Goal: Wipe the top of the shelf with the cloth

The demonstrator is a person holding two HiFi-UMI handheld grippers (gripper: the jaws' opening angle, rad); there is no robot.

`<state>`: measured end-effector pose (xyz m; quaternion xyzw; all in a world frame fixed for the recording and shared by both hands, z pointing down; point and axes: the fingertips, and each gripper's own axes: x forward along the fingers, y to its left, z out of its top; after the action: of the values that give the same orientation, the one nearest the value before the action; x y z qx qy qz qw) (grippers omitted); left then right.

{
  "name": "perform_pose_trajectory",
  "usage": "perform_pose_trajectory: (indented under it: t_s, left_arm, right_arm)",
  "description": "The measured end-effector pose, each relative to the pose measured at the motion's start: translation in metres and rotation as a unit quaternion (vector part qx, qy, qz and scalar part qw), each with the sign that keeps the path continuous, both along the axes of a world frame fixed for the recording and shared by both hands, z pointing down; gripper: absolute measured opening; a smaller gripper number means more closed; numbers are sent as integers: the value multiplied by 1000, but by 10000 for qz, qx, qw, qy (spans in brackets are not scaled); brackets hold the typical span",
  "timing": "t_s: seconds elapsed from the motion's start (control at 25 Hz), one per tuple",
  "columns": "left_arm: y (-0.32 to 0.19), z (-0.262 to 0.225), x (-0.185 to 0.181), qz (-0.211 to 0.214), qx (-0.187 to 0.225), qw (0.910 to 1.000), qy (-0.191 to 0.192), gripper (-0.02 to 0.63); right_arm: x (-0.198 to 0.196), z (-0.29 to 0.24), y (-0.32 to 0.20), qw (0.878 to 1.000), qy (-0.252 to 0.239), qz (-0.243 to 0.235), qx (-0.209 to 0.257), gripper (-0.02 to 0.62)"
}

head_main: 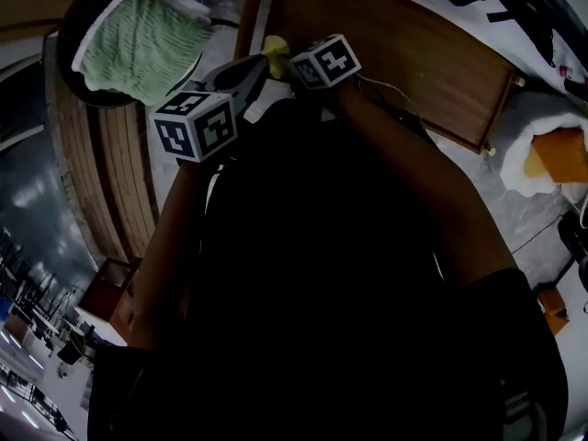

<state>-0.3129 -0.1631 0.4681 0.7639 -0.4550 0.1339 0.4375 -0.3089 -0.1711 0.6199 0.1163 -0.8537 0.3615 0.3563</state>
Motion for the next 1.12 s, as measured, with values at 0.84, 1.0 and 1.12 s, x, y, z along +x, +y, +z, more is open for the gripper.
perform_pose_trajectory:
  t_s: [0.84,1.0,1.12]
  left_arm:
    - [17,28,39,676,-297,9968,302,11]
    - [12,28,82,1015,-284,9940,304,11]
    - [9,27,111,1252,-280,9913,305,11]
  right_arm:
    - [44,32,1,9921,1227,-110,237,48]
    - [129,34,-4,9869,1481,623,169,48]
    - [194,32,-11,9803,1549,1214,176,48]
